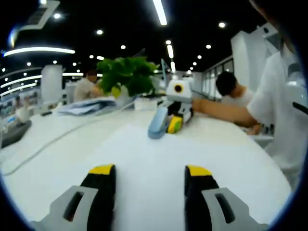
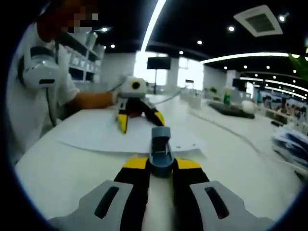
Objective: Pick up the paper insert the paper into the punch align the paper edges press the punch to punch holes
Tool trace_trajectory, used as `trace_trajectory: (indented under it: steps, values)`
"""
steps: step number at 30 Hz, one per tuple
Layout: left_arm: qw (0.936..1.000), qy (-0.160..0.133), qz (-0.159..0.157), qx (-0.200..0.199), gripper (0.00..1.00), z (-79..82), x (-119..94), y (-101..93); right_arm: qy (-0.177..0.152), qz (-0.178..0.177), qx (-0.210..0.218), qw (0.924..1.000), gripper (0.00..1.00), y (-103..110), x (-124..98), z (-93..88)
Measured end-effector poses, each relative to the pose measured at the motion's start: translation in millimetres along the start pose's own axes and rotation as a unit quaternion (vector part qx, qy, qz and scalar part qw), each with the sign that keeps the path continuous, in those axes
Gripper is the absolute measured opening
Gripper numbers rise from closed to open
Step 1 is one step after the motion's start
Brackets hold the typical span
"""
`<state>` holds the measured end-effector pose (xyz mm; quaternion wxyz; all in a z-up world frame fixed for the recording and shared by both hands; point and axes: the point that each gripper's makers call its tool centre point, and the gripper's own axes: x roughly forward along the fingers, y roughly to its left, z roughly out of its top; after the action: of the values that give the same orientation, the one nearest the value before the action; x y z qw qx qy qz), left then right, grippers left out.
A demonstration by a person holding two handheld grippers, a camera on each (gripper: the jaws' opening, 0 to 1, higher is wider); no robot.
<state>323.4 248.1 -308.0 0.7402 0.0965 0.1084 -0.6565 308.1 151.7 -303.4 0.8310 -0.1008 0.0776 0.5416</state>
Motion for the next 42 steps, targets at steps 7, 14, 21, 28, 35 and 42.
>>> trace_trajectory:
  steps: [7, 14, 21, 28, 35, 42]
  values:
    - [1.0000, -0.001, 0.000, 0.000, 0.58, 0.1, 0.1, 1.3, -0.001, 0.002, -0.003, 1.0000, 0.22, 1.5, 1.0, 1.0]
    - [1.0000, -0.002, -0.001, 0.000, 0.58, 0.0, 0.4, 6.2, 0.010, -0.007, 0.010, 0.9999, 0.27, -2.2, 2.0, -2.1]
    - [1.0000, -0.004, 0.001, 0.000, 0.58, 1.3, 0.0, 7.5, 0.011, -0.025, 0.020, 0.9994, 0.40, -3.3, -1.7, -1.7]
    - [0.9998, -0.015, -0.012, 0.008, 0.56, 8.5, -2.5, 0.5, -0.021, -0.118, 0.048, 0.9916, 0.38, -6.1, -22.1, 7.9]
    - [0.9971, -0.071, -0.030, -0.001, 0.55, 45.5, -8.0, -5.6, -0.078, -0.241, 0.076, 0.9645, 0.39, -6.9, -47.2, 28.7]
    - [0.9958, -0.079, -0.046, 0.014, 0.52, 73.2, 26.9, -3.1, -0.062, -0.386, 0.101, 0.9148, 0.36, -30.5, -57.2, 23.8]
